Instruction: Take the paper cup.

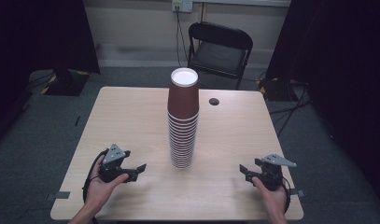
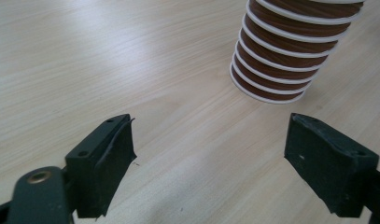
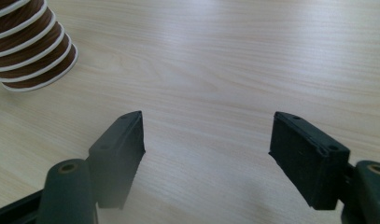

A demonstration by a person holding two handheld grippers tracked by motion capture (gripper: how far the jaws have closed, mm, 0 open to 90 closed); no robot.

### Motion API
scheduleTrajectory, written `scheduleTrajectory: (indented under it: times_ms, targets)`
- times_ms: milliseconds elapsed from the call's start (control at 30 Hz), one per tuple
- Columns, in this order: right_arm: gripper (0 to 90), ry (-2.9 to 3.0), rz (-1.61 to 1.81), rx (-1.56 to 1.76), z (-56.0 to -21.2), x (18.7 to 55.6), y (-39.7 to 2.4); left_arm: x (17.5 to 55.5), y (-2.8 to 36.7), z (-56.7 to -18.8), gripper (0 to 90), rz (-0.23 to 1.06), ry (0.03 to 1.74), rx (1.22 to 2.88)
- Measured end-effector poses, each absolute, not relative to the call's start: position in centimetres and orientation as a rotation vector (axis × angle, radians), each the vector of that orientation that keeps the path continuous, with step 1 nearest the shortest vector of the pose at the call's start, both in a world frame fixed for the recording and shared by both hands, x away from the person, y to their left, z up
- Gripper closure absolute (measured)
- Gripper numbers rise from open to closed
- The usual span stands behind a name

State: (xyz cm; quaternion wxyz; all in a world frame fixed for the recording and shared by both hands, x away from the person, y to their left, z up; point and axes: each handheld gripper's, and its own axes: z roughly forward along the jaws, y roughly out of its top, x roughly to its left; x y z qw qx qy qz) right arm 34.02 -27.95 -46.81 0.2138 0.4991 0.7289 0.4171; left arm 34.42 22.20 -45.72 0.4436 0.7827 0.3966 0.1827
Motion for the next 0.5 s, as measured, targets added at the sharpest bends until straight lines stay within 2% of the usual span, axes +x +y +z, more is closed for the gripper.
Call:
scheduleTrajectory:
  times_ms: [233,367,500]
  targets:
    - [26.3,2.086,1.208,1.346,-46.6,34.1,-27.1,34.8,22.0,-45.7,15.7,0.433,1.023,1.938]
    - [22.5,2.096,1.210,1.358,-46.7,34.1,-26.8,34.5,21.8,-45.2,15.7,0.441,1.023,1.921]
    - [22.5,2.109,1.224,1.345,-46.3,33.6,-26.5,34.2,21.3,-44.8,15.8,0.431,0.993,1.928]
